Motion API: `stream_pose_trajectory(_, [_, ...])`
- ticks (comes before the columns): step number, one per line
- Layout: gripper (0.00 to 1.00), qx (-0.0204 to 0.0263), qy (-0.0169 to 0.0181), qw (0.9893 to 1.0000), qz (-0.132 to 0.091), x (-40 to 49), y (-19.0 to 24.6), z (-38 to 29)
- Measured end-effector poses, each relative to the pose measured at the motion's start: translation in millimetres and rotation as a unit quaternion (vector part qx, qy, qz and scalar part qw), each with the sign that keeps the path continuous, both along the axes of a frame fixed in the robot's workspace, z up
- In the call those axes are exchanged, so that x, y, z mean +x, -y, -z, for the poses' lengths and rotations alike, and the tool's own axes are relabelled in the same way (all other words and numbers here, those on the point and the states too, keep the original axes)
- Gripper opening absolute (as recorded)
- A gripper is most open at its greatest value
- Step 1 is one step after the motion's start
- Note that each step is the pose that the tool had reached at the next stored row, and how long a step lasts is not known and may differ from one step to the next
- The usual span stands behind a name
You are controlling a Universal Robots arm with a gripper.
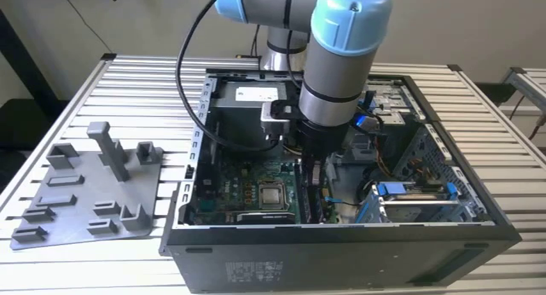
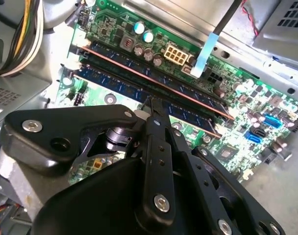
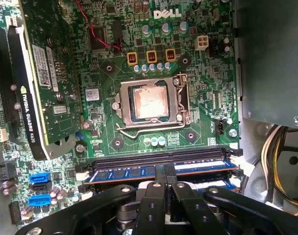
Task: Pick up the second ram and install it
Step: 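Press down the second ram until it locks into place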
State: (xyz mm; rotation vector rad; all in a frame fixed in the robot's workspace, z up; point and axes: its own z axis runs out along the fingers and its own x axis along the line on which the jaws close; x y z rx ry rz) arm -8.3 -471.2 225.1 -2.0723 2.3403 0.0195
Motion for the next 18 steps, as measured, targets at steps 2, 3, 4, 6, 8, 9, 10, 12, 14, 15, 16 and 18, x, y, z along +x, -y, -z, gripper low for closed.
stream_pose_trajectory(2, [0.11,-0.0008,-0.0003,1.0000,0.000,-0.1,0.2,3.0])
stream_pose_trajectory(3, [0.11,-0.0007,-0.0002,1.0000,0.000,-0.1,0.2,5.0])
stream_pose_trajectory(4, [0.11,-0.0008,-0.0001,1.0000,0.000,0.0,0.2,6.8])
stream_pose_trajectory(6, [0.11,-0.0010,-0.0003,1.0000,0.000,0.0,0.0,7.9])
stream_pose_trajectory(8, [0.11,-0.0001,0.0000,1.0000,0.000,0.1,-0.3,4.8])
stream_pose_trajectory(9, [0.11,0.0015,0.0004,1.0000,0.000,0.1,-0.6,2.6])
stream_pose_trajectory(10, [0.11,0.0011,0.0003,1.0000,0.000,0.1,-0.4,-0.9])
stream_pose_trajectory(12, [0.11,0.0001,0.0000,1.0000,0.000,0.0,-0.1,-9.2])
stream_pose_trajectory(14, [0.11,0.0000,0.0000,1.0000,0.000,0.0,0.0,-15.6])
stream_pose_trajectory(15, [0.11,0.0001,0.0000,1.0000,0.000,0.0,0.0,-16.5])
stream_pose_trajectory(16, [0.11,0.0002,0.0001,1.0000,0.000,0.0,-0.1,-16.4])
stream_pose_trajectory(18, [0.11,0.0002,0.0001,1.0000,0.000,0.0,0.0,-16.5])
